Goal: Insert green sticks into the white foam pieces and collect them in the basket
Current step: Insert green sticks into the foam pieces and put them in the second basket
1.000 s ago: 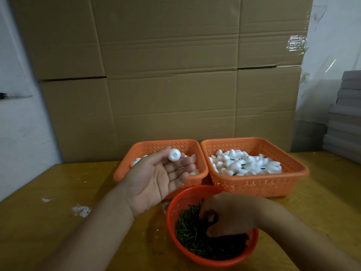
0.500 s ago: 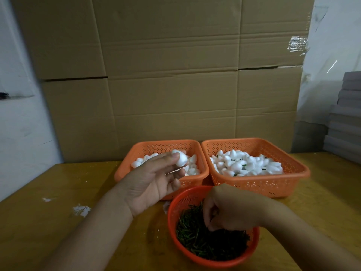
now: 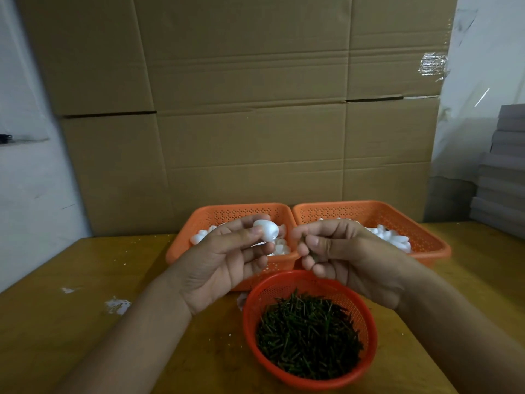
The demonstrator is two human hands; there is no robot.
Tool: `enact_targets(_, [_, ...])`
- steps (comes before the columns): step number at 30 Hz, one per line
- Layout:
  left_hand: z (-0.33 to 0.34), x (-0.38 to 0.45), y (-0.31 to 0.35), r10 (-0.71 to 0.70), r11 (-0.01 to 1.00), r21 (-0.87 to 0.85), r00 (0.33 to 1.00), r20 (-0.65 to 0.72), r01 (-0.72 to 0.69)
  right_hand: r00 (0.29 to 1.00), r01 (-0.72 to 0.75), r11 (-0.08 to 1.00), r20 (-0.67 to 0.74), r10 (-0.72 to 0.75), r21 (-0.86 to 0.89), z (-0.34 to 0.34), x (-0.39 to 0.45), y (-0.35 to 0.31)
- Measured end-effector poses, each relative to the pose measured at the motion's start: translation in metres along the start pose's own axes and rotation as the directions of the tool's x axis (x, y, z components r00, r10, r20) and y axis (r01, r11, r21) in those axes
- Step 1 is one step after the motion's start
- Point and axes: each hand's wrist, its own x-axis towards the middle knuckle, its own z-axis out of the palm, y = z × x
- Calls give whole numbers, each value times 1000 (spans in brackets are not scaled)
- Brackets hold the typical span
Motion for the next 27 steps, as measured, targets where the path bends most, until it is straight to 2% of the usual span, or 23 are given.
enact_targets(6, [0,0,1,-7,1000,-4,1000,7,7,997,64,995,-52,-60,78,1,-1,-3])
enact_targets(8, [1,-1,1,-4,1000,-10,1000,0,4,995,77,997,-67,-76,17,2,-1,-3])
enact_targets(10, [1,-1,1,1,1000,-14,1000,-5,-1,992,89,989,-80,-99,-115,5,-2,-2])
enact_targets(14, [1,-1,0,13,1000,-9,1000,-12,-14,976,118,916,-128,-179,-384,8,-4,-3])
enact_targets(16, [1,0,0,19,1000,-6,1000,-11,-19,963,129,879,-154,-222,-459,10,-4,-3])
enact_targets(19, [1,-1,0,19,1000,-6,1000,-10,-19,945,144,840,-179,-274,-524,12,-3,-2])
enact_targets(27, [-3,-1,-1,31,999,13,999,-21,-31,937,169,846,-182,-296,-506,12,-2,0])
